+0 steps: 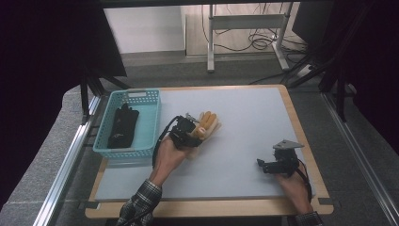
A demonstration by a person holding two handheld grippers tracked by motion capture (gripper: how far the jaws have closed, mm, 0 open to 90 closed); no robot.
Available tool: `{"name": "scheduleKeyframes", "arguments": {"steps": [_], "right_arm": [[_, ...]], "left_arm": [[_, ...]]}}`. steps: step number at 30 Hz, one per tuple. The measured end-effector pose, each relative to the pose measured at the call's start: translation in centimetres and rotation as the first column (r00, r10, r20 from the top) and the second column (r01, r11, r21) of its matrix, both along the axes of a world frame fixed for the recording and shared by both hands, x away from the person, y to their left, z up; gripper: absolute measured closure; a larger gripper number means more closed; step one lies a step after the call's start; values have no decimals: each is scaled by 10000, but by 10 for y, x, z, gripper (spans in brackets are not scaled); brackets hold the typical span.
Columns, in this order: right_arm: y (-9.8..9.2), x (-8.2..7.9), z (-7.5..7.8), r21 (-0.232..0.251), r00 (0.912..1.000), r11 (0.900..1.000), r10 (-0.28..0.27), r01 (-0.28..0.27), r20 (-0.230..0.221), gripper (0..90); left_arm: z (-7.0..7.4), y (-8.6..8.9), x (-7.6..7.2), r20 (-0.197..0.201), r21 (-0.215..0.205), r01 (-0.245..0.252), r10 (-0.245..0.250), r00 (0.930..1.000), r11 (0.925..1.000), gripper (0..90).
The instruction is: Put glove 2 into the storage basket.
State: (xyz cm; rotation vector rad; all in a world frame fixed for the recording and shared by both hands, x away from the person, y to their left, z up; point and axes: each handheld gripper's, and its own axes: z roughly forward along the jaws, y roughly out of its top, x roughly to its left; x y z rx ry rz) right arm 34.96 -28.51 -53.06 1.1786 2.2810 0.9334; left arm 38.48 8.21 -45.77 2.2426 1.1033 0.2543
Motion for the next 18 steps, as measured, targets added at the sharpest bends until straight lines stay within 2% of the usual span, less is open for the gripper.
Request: {"name": "scheduleKeyframes", "arguments": {"steps": [3,9,18], "right_arm": [[0,0,0,-3,10000,10000,3,-3,2,80],[0,0,0,-1,10000,10000,7,-7,7,81],[0,0,0,0,10000,10000,5,-5,8,80]], "left_arm": [[5,5,3,-4,-41,-105,105,9999,9999,584],[16,16,9,125,171,-372,370,9992,9992,583],[28,42,19,282,284,-1146,1138,9931,9930,583]]}}
